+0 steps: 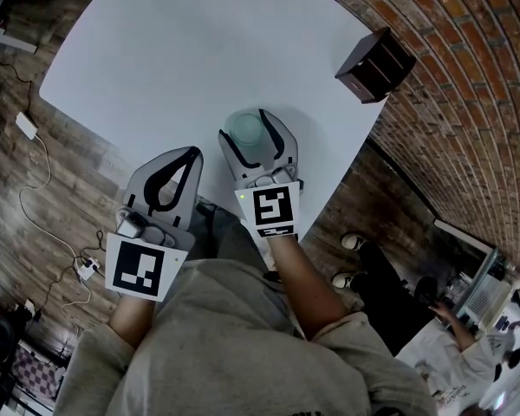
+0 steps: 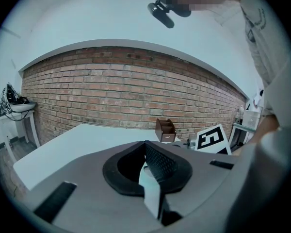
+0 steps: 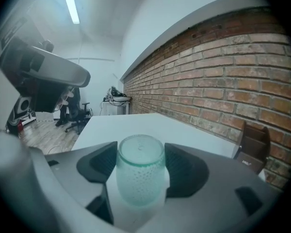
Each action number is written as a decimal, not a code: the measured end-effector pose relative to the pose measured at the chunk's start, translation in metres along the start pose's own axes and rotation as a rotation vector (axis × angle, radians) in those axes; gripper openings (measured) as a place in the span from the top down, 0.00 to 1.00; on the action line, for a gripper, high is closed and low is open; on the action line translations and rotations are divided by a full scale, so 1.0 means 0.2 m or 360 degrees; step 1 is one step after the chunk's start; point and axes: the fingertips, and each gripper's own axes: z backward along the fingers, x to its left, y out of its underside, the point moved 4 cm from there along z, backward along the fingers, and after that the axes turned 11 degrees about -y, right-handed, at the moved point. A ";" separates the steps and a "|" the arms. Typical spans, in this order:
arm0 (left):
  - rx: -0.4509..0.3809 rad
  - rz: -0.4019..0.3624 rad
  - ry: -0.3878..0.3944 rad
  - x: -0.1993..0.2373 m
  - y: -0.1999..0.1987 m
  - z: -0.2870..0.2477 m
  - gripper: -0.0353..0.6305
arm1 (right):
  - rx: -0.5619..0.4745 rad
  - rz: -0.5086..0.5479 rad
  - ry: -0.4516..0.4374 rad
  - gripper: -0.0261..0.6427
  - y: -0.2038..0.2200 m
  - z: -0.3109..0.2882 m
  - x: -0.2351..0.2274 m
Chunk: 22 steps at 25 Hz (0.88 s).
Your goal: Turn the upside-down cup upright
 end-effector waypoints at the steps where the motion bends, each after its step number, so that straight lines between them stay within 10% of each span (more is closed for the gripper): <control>1: -0.0003 -0.0002 0.0001 0.00 0.00 0.00 0.93 | -0.0004 0.0004 -0.0002 0.50 -0.01 0.00 0.00; 22: -0.0046 -0.0028 -0.0003 -0.03 -0.06 0.08 0.93 | -0.0230 -0.0080 -0.0025 0.50 -0.24 0.20 0.07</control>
